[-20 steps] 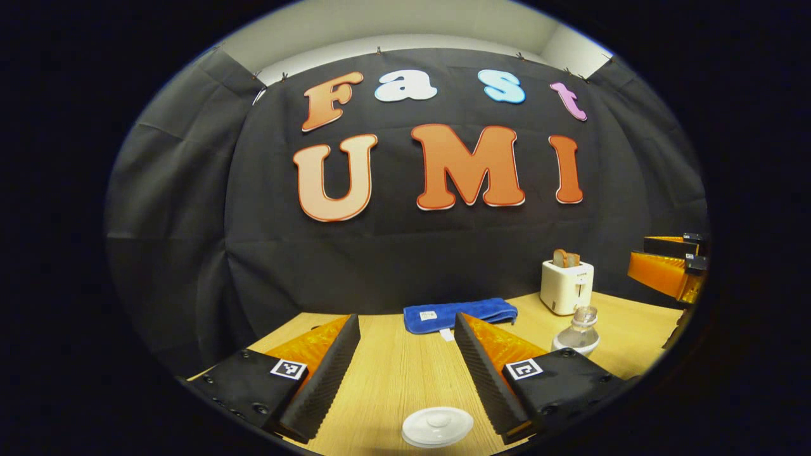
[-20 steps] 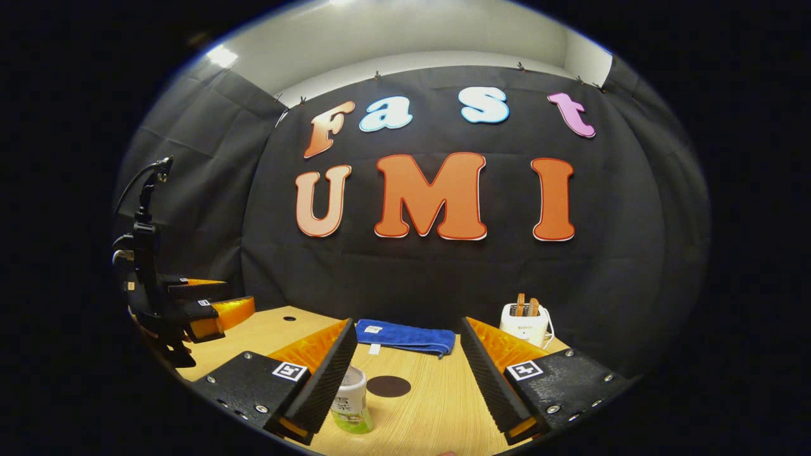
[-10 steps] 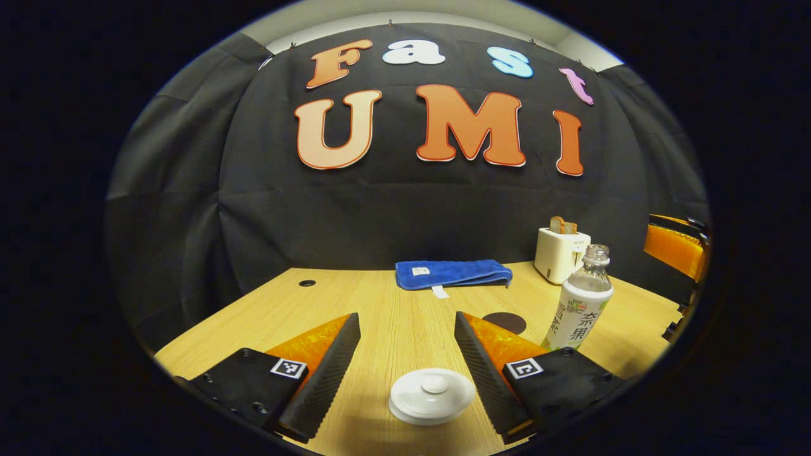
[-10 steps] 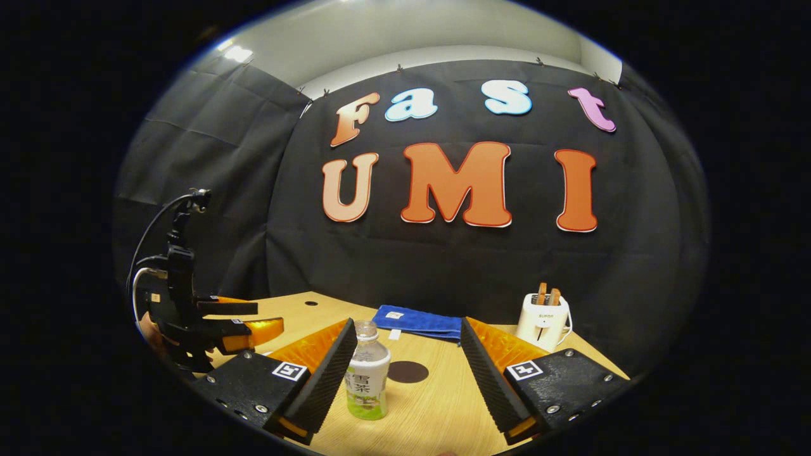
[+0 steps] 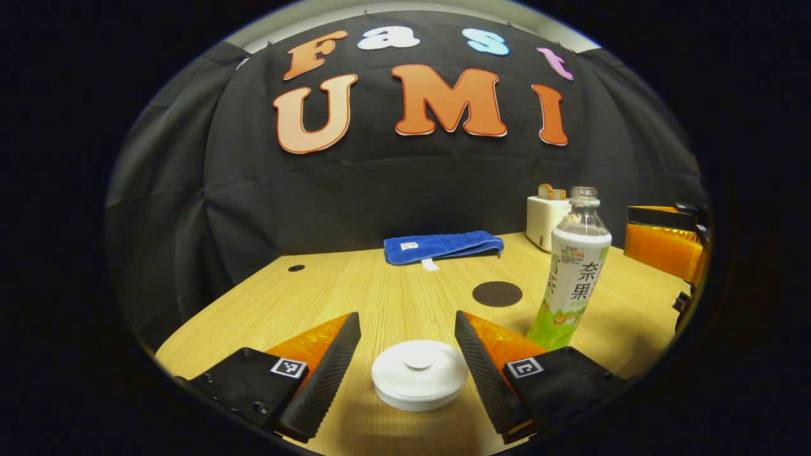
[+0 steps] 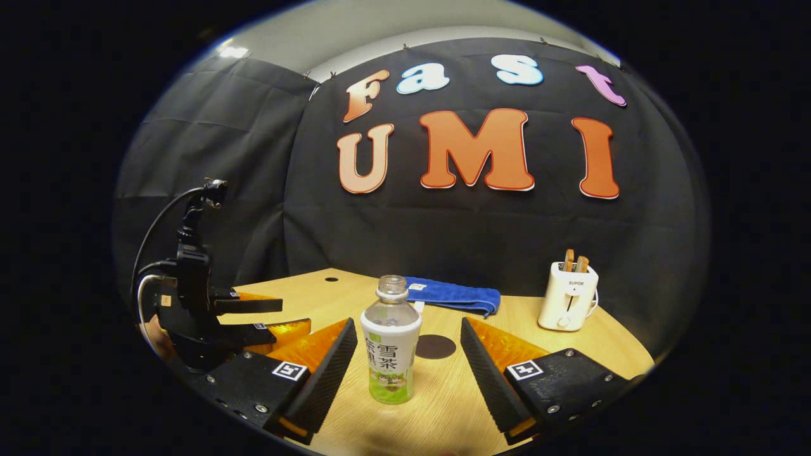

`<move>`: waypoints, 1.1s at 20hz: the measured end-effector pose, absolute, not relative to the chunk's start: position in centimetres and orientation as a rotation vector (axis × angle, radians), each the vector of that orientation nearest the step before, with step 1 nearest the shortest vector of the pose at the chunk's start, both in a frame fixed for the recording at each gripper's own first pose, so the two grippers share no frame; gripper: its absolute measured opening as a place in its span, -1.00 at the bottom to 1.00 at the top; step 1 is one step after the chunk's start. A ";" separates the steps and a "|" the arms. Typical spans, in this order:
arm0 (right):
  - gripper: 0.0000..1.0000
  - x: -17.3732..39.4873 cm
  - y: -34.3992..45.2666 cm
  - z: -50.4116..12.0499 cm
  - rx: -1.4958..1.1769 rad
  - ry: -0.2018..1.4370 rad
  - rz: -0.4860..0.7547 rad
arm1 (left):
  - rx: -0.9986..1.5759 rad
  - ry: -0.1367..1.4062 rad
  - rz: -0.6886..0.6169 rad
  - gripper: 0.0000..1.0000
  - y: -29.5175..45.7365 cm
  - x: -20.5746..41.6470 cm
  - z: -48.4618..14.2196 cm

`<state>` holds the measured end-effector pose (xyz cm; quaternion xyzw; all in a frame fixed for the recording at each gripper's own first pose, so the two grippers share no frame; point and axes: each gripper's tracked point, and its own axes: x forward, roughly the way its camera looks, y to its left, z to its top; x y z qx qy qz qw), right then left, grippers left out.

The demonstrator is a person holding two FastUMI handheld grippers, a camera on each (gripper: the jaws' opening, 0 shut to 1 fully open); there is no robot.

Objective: Open the teacup lid with one hand, grasp the water bottle and pour water into the teacup with the other hand; after pouring, place the water bottle on the coaster and then close the teacup lid.

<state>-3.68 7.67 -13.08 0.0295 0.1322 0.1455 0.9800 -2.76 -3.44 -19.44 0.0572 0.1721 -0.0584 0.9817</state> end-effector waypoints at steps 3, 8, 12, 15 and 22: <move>0.97 -3.6 8.1 -14.0 0.058 0.282 0.306 | 0.141 0.390 -0.112 0.97 -3.2 -3.0 -20.9; 0.97 -3.4 8.7 -16.3 0.061 0.337 0.319 | 0.171 0.420 -0.126 0.55 -3.9 -3.0 -22.1; 0.98 -3.2 9.1 -16.6 0.069 0.344 0.327 | 0.195 0.435 -0.132 0.29 -4.3 -2.7 -22.7; 0.97 -2.9 9.1 -16.9 0.068 0.350 0.330 | 0.217 0.441 -0.117 0.02 -4.1 -2.7 -22.6; 0.97 -2.7 9.1 -17.3 0.056 0.362 0.330 | 0.201 0.419 -0.093 -0.24 -3.8 -2.1 -22.3</move>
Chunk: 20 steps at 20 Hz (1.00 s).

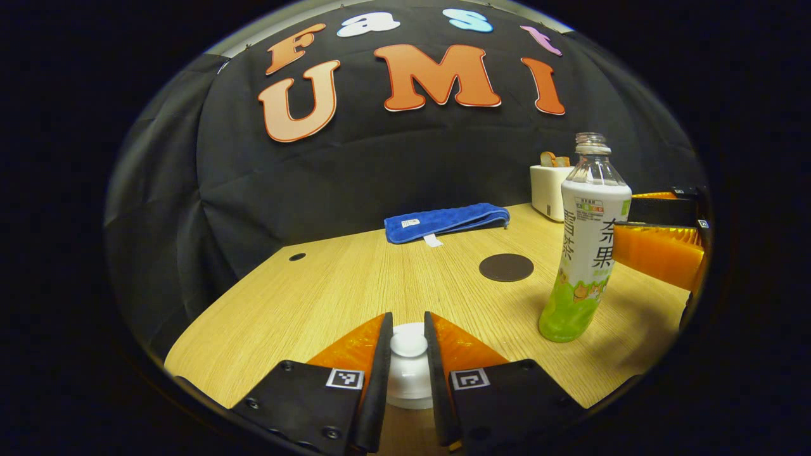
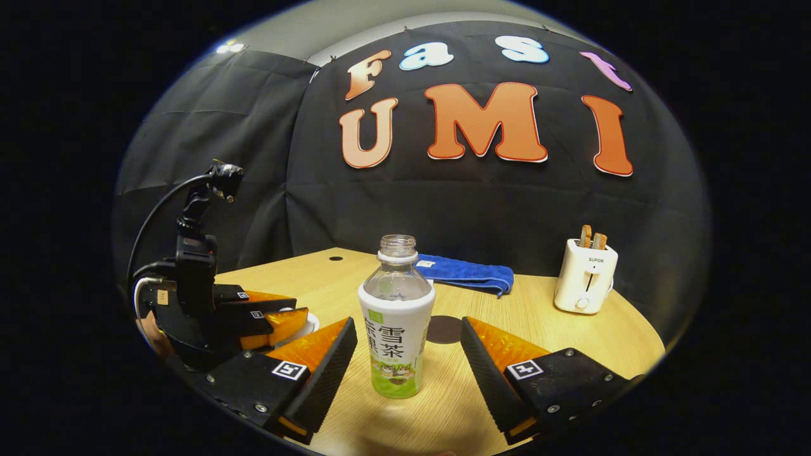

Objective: Open the teacup lid with one hand, grasp the water bottle and pour water into the teacup with the other hand; after pouring, place the water bottle on the coaster and then close the teacup lid.

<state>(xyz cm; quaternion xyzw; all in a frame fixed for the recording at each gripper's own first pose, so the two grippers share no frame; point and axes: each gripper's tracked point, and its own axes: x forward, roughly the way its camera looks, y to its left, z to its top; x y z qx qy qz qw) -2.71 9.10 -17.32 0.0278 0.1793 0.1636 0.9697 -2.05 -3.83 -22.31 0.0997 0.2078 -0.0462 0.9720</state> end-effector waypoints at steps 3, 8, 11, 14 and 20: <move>0.97 -2.7 9.3 -17.9 0.050 0.375 0.336 | 0.187 0.403 -0.090 -0.33 -3.5 -2.1 -21.8; 0.97 -2.3 10.1 -19.3 0.036 0.420 0.340 | 0.153 0.353 -0.058 -0.29 -2.2 -1.6 -20.1; 0.97 -2.0 11.0 -20.7 0.041 0.470 0.346 | 0.137 0.348 -0.032 -0.29 -0.8 -1.6 -19.4; 0.89 -1.5 11.6 -21.9 0.050 0.515 0.348 | 0.148 0.327 0.004 -0.29 1.0 -2.0 -18.8; 0.65 -1.6 12.0 -23.6 -0.033 0.584 0.298 | 0.132 0.304 0.047 -0.29 4.0 -2.4 -18.1</move>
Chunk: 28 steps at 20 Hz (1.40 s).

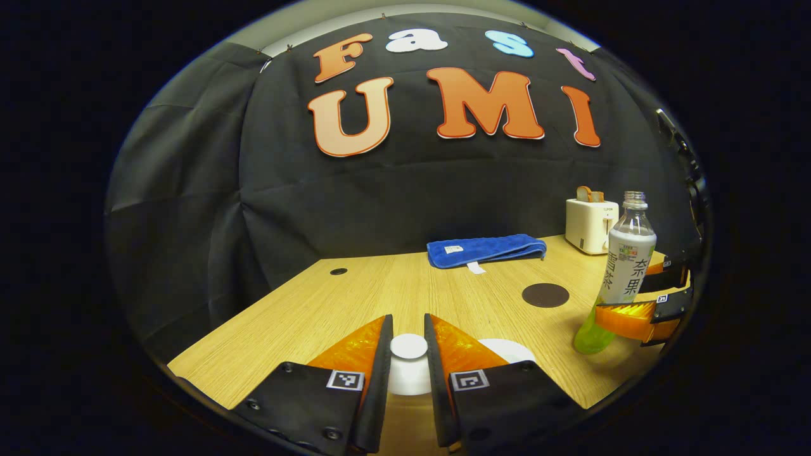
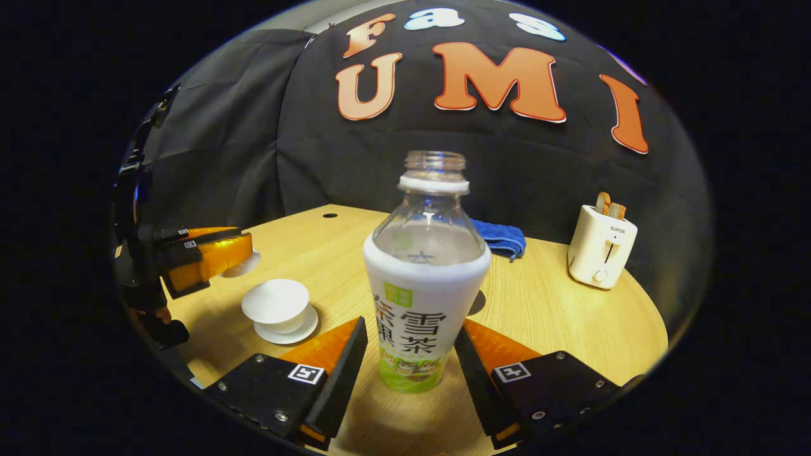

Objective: Open the teacup lid with one hand, grasp the water bottle and pour water into the teacup with the other hand; after pouring, place the water bottle on the coaster and then close the teacup lid.

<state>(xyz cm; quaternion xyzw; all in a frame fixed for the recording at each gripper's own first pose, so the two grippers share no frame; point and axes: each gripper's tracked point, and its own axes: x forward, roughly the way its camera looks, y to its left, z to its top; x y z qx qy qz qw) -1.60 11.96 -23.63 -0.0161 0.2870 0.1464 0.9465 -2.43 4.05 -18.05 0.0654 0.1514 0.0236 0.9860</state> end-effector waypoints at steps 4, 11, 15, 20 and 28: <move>0.32 -1.6 12.1 -23.5 -0.042 0.608 0.285 | 0.110 0.310 0.053 -0.29 5.5 -2.5 -18.5; 0.28 -0.8 11.0 -22.5 -0.228 0.626 0.225 | 0.091 0.307 0.072 -0.29 8.2 -3.0 -18.7; 0.28 0.1 11.1 -21.6 -0.375 0.609 0.222 | 0.057 0.317 0.071 -0.29 9.3 -3.6 -19.0; 0.28 0.8 11.8 -21.1 -0.561 0.586 0.229 | 0.069 0.316 0.096 -0.29 10.9 -4.1 -19.3; 0.28 2.1 12.4 -20.7 -0.894 0.468 0.205 | 0.056 0.322 0.108 -0.29 12.2 -4.6 -19.9</move>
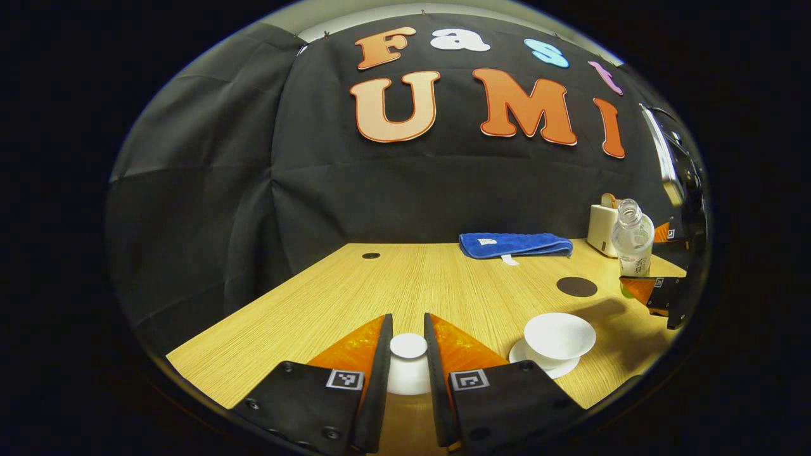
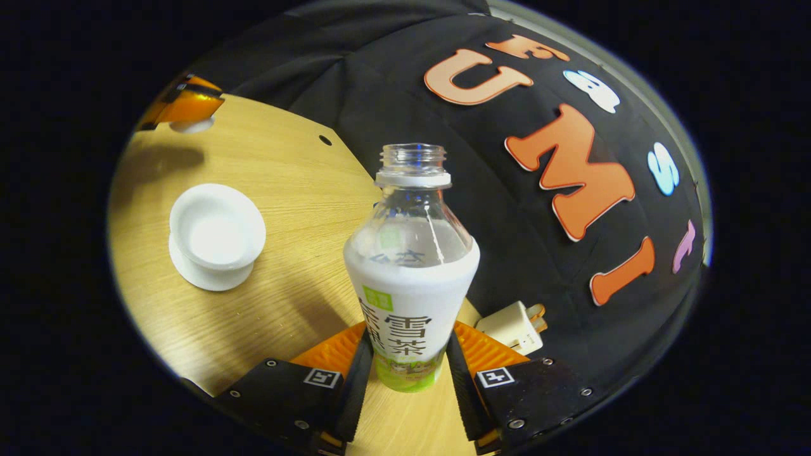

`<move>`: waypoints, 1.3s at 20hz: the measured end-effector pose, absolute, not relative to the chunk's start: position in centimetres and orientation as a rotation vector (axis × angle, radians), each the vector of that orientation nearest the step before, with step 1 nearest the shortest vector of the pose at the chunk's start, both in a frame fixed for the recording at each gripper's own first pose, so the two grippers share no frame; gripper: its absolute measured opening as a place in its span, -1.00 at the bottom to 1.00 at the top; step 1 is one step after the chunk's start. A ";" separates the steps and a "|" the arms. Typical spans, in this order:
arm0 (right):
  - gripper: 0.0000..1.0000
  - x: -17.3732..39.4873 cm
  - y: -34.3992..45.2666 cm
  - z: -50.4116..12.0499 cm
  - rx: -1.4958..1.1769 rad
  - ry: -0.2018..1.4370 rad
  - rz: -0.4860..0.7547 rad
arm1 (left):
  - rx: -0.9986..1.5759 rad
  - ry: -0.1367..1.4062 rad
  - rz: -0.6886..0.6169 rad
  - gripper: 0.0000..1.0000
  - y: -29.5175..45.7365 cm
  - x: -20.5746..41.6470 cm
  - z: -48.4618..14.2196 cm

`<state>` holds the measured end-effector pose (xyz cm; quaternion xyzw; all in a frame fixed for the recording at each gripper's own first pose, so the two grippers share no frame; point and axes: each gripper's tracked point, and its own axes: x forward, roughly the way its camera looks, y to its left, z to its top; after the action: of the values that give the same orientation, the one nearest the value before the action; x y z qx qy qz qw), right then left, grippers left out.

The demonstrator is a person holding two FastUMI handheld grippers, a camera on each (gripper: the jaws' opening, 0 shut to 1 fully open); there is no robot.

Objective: Open the teacup lid with one hand, grasp the water bottle and pour water into the teacup with the other hand; after pouring, place the water bottle on the coaster and then close the teacup lid.

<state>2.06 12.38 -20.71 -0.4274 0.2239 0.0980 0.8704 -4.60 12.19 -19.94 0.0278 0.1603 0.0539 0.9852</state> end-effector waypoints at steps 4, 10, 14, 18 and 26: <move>0.27 2.5 12.2 -20.9 -1.045 0.415 0.213 | 0.060 0.323 0.118 -0.29 13.0 -4.7 -20.2; 0.27 3.1 13.0 -19.7 -1.262 0.289 0.216 | 0.057 0.332 0.114 -0.29 13.0 -5.1 -20.4; 0.27 3.7 14.2 -20.3 -1.358 0.235 0.240 | 0.064 0.332 0.122 -0.29 13.3 -5.3 -20.3; 0.27 3.8 14.6 -19.4 -1.502 0.138 0.226 | 0.074 0.351 0.133 -0.31 14.0 -5.5 -21.1; 0.26 3.9 15.6 -19.2 -1.640 0.045 0.265 | 0.089 0.352 0.147 -0.31 15.2 -6.1 -20.9</move>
<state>3.91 15.57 -19.21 -0.7287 0.0198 0.1178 0.6743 -6.10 15.21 -20.94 0.0443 0.1751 0.0729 0.9808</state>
